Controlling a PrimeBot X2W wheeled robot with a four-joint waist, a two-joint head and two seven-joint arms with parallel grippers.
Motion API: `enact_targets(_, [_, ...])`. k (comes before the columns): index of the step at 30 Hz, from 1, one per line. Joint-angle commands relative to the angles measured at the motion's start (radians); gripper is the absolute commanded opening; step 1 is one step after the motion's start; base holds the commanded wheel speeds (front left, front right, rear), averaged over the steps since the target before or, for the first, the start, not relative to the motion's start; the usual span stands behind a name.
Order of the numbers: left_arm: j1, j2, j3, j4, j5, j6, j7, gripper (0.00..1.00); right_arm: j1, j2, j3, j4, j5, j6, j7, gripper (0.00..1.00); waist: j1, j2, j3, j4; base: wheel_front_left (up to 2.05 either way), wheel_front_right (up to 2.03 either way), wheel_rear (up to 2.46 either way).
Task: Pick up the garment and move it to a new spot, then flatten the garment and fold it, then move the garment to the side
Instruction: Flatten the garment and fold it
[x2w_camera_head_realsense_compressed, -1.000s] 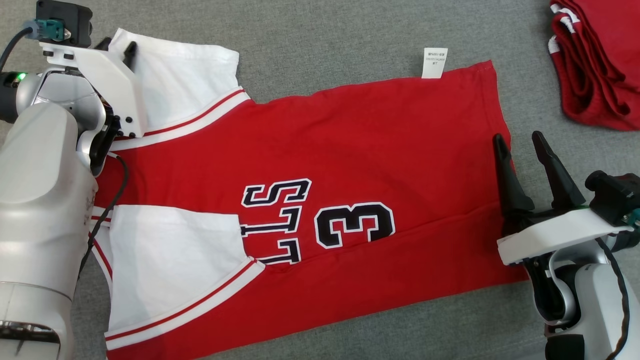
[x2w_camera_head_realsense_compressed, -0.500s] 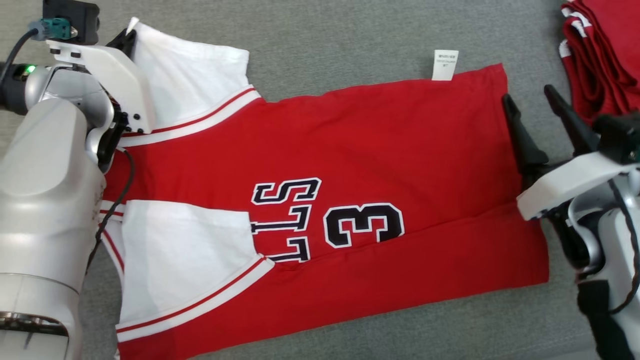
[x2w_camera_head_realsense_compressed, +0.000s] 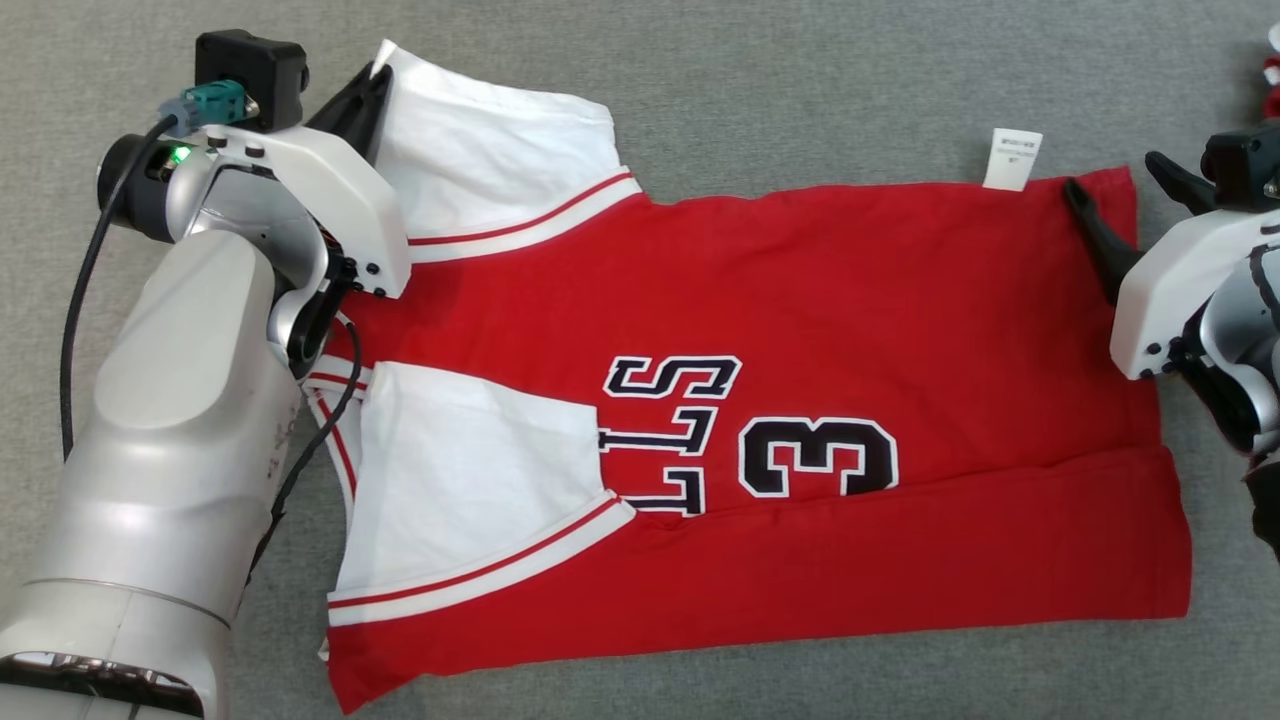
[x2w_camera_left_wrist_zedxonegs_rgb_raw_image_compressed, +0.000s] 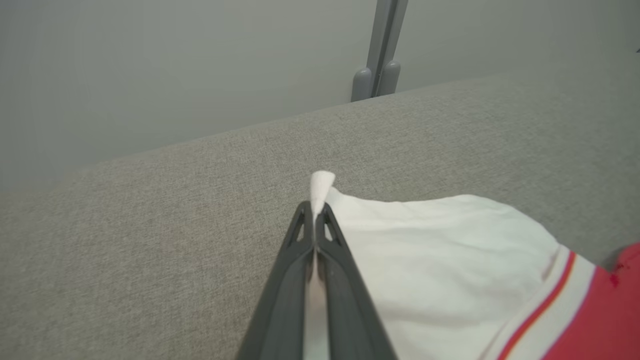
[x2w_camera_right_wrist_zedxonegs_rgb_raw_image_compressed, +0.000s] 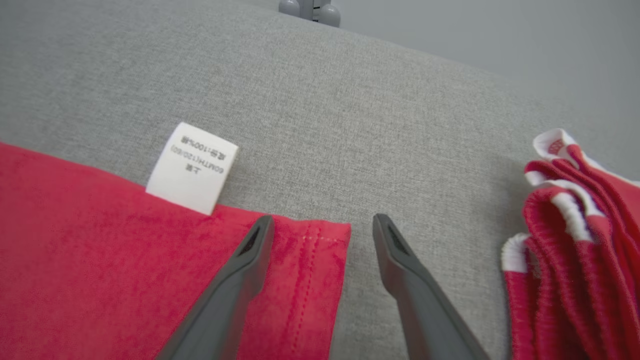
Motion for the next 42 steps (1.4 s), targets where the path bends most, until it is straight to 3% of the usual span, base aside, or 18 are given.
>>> enact_targets(1, [0.012, 0.000, -0.003, -0.010, -0.004, -0.005, -0.003, 0.00, -0.020, -0.021, 0.015, 0.016, 0.015, 0.000, 0.026, 1.00, 0.0000, -0.0001, -0.001, 0.014, 0.00, 0.00, 0.00])
enact_targets(4, [0.023, -0.005, -0.010, -0.028, -0.008, -0.006, -0.001, 0.00, -0.043, -0.046, 0.052, 0.043, 0.041, 0.000, 0.075, 0.96, 0.0000, -0.0001, -0.001, 0.026, 0.00, 0.00, 0.00])
enact_targets(6, [0.030, -0.003, -0.013, -0.040, -0.013, -0.004, 0.000, 0.00, -0.056, -0.061, 0.077, 0.061, 0.076, 0.000, 0.118, 0.74, 0.0000, -0.0001, -0.001, 0.033, 0.00, 0.00, 0.00])
enact_targets(7, [0.030, -0.003, -0.013, -0.040, -0.013, -0.004, 0.000, 0.00, -0.056, -0.061, 0.077, 0.061, 0.076, 0.000, 0.118, 0.74, 0.0000, -0.0001, -0.001, 0.033, 0.00, 0.00, 0.00])
enact_targets(9, [0.031, -0.001, -0.014, -0.048, -0.014, 0.000, 0.002, 0.00, -0.062, -0.069, 0.089, 0.063, 0.099, 0.000, 0.130, 0.49, 0.0000, -0.0001, -0.001, 0.035, 0.00, 0.00, 0.00])
enact_targets(10, [0.033, 0.000, -0.015, -0.051, -0.014, 0.002, 0.003, 0.00, -0.065, -0.073, 0.095, 0.065, 0.108, 0.000, 0.135, 0.47, 0.0000, -0.0001, -0.001, 0.035, 0.00, 0.00, 0.00])
enact_targets(14, [0.047, 0.008, -0.016, -0.060, -0.021, 0.008, 0.007, 0.00, -0.073, -0.077, 0.107, 0.074, 0.140, 0.000, 0.142, 0.21, 0.0000, -0.0001, -0.003, 0.034, 0.00, 0.00, 0.00])
enact_targets(16, [0.049, 0.012, -0.014, -0.067, -0.025, 0.010, 0.000, 0.00, -0.078, -0.076, 0.103, 0.077, 0.149, 0.000, 0.123, 0.00, 0.0000, -0.0001, -0.006, 0.032, 0.00, 0.00, 0.00])
enact_targets(30, [0.242, 0.050, 0.015, -0.266, -0.055, 0.032, -0.156, 0.00, 0.040, -0.082, 0.082, 0.030, 0.240, 0.000, -0.130, 0.00, 0.0000, -0.0001, -0.084, 0.038, 0.00, 0.00, 0.00])
enact_targets(42, [0.626, 0.087, 0.034, -0.648, -0.089, 0.135, -0.183, 0.00, 0.312, -0.096, 0.013, -0.134, 0.299, 0.000, -0.266, 0.00, 0.0000, -0.0001, -0.190, 0.052, 0.00, 0.00, 0.00])
